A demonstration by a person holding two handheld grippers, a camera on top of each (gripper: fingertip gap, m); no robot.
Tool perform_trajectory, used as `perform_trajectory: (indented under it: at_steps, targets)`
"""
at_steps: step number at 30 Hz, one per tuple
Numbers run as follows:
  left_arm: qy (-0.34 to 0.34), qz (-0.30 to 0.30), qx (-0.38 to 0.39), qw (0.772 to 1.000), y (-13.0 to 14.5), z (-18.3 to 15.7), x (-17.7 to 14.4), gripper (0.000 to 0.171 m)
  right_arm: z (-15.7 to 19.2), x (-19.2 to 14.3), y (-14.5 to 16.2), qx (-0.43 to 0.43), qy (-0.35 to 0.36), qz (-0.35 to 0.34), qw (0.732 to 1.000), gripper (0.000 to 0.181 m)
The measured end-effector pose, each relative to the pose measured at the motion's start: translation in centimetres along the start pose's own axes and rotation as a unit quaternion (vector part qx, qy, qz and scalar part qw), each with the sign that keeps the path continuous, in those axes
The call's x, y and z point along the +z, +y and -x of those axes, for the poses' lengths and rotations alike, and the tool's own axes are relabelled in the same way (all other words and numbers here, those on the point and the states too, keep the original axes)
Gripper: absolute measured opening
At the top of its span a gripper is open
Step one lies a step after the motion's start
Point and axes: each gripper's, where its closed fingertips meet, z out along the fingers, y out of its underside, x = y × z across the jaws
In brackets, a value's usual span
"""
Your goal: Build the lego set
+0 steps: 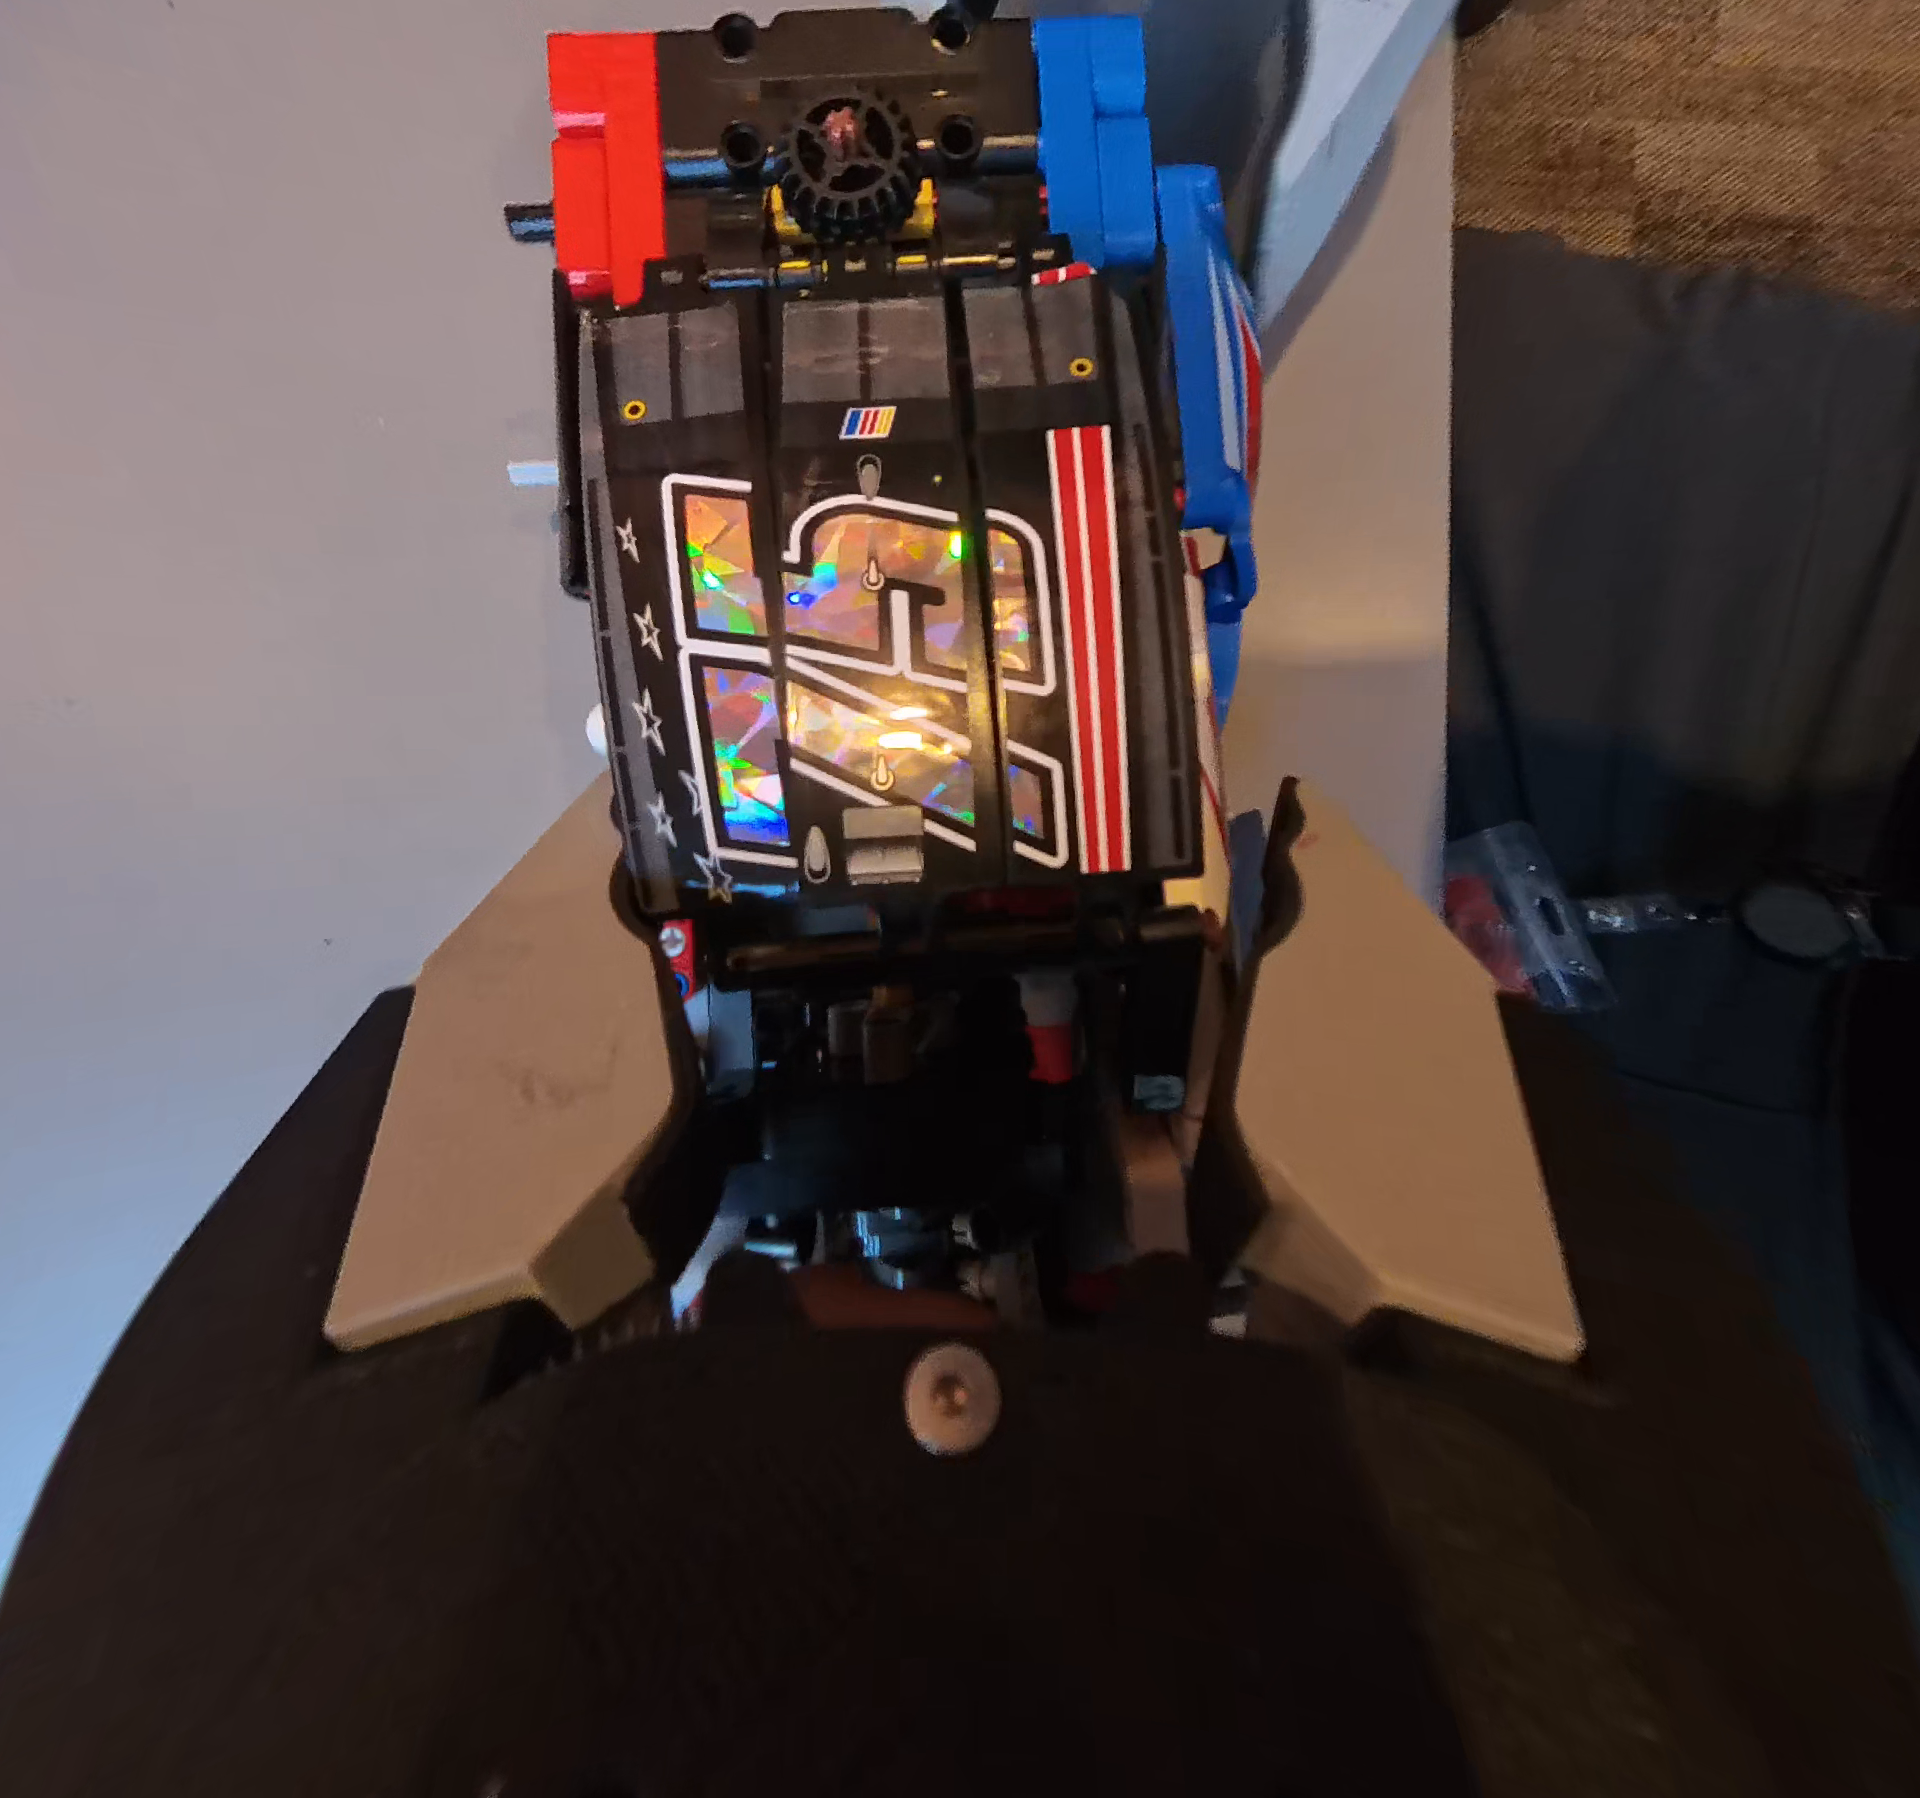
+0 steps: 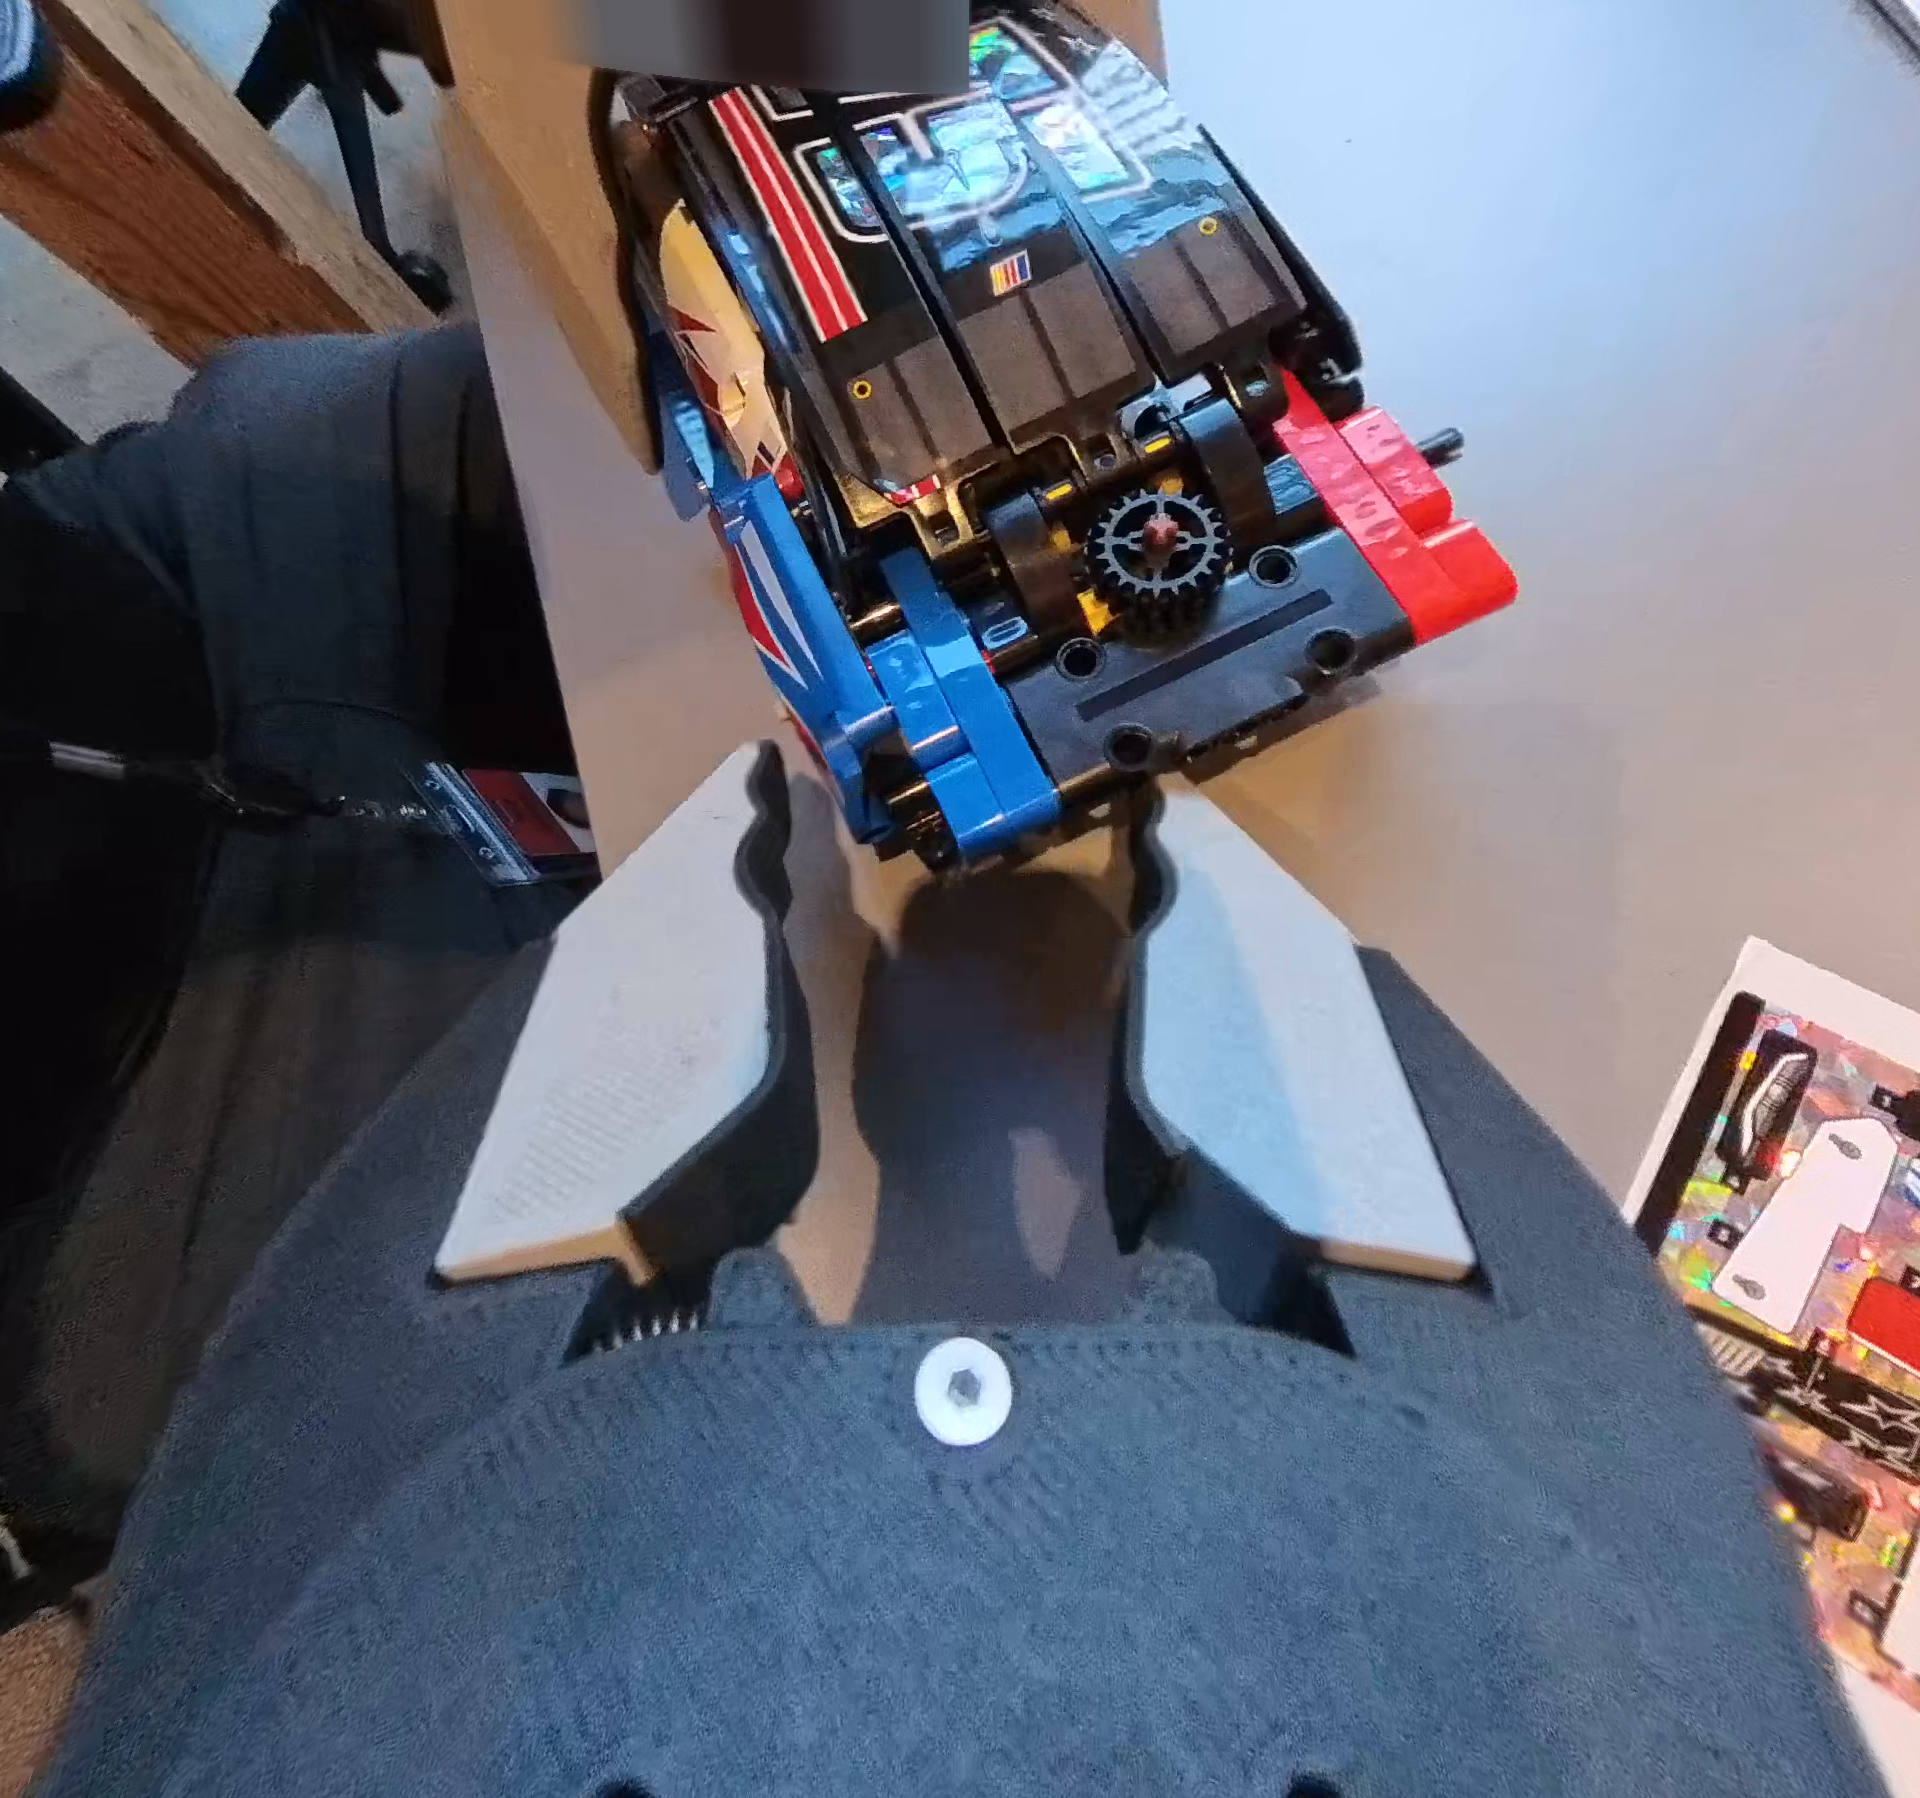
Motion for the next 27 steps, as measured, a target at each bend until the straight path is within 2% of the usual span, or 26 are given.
perform_trajectory:
  at_steps: [4, 7, 12, 15, 18, 22, 27]
  targets:
    - [-0.021, 0.005, -0.004, 1.000, 0.4, 0.8, -0.1, 0.115, 0.0, -0.5, -0.2, -0.006, 0.026, -0.008, 1.000, 0.073]
    - [-0.020, -0.026, -0.018, 0.999, -0.3, 1.1, -1.3, 0.115, -0.1, -1.3, -0.4, -0.018, 0.052, -0.022, 0.998, 0.074]
    - [-0.040, -0.073, -0.054, 0.995, -0.2, 2.3, -5.3, 0.115, -0.2, -3.5, -0.6, -0.002, 0.078, -0.066, 0.995, 0.077]
    - [-0.049, -0.110, -0.082, 0.989, 1.1, 2.4, -8.5, 0.115, -0.1, -5.4, -1.1, 0.007, 0.102, -0.111, 0.989, 0.074]
    - [-0.014, -0.153, -0.119, 0.981, 3.0, 1.4, -10.6, 0.114, -0.2, -6.4, -1.7, 0.033, 0.115, -0.160, 0.980, 0.076]
    - [0.007, -0.168, -0.126, 0.978, 6.0, 1.0, -10.3, 0.113, -0.4, -5.1, -1.6, 0.057, 0.115, -0.142, 0.982, 0.077]
    - [0.039, -0.180, -0.088, 0.979, 7.9, 1.9, -9.5, 0.111, -1.7, -2.7, -1.7, 0.007, 0.097, -0.077, 0.992, 0.079]
